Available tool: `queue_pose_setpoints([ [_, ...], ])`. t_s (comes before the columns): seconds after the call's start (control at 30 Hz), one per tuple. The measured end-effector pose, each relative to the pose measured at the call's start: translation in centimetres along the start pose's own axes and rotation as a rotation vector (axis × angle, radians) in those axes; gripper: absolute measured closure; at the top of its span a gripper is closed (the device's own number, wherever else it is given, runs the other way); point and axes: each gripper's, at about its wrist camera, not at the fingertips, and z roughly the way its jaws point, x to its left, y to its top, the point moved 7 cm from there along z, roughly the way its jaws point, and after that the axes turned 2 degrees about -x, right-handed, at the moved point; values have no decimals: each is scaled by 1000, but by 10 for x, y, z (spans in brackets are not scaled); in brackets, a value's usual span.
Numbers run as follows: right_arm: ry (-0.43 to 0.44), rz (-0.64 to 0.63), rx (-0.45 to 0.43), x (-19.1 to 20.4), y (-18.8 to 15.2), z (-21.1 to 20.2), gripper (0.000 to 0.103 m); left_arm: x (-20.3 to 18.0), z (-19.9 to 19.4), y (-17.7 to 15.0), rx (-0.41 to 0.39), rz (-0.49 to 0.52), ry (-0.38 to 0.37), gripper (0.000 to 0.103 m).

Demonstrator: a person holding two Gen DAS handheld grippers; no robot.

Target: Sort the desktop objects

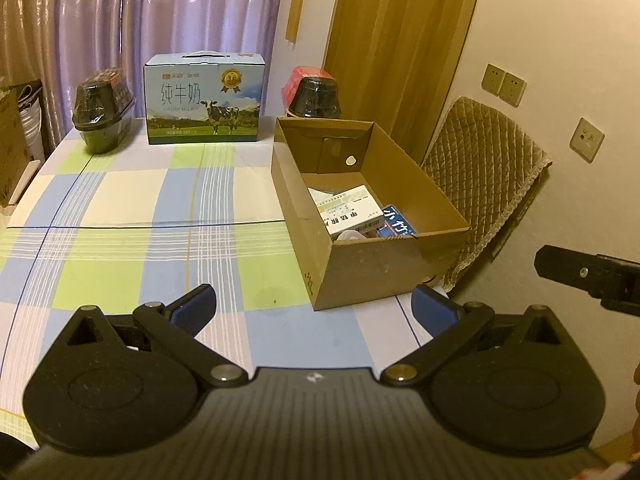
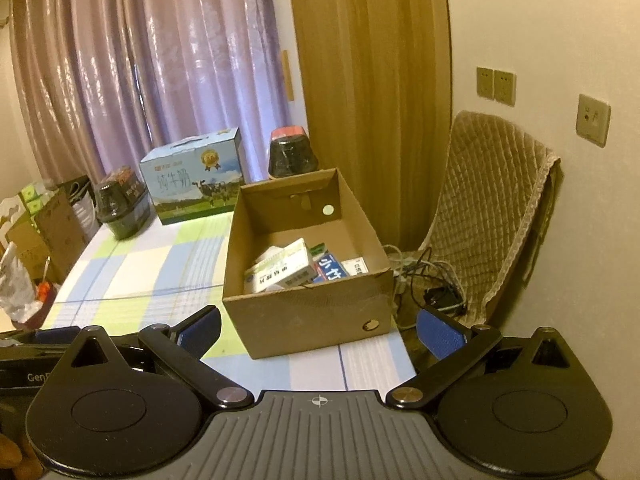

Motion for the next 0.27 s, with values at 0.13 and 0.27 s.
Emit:
queue_pose_setpoints([
  [0.13, -5, -3, 8, 0, -4, 2, 2, 1, 0, 0, -6, -1, 1, 1],
  [0.27, -7, -5, 19, 0, -8, 5, 2, 4, 0, 0, -19, 1, 3, 1],
])
